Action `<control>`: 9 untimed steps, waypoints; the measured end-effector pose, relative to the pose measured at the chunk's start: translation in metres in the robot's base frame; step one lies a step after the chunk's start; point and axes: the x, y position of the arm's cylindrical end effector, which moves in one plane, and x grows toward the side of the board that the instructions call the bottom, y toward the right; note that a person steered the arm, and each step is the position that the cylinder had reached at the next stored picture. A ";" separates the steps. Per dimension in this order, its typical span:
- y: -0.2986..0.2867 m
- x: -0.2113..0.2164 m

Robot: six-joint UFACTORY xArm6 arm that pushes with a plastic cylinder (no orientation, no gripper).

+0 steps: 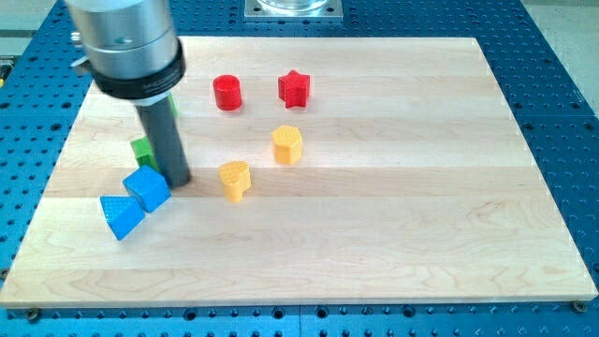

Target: Move the green star into the green circle

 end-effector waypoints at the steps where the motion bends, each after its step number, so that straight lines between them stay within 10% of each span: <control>1: -0.018 0.034; 7: -0.033 -0.064; 9: -0.044 -0.036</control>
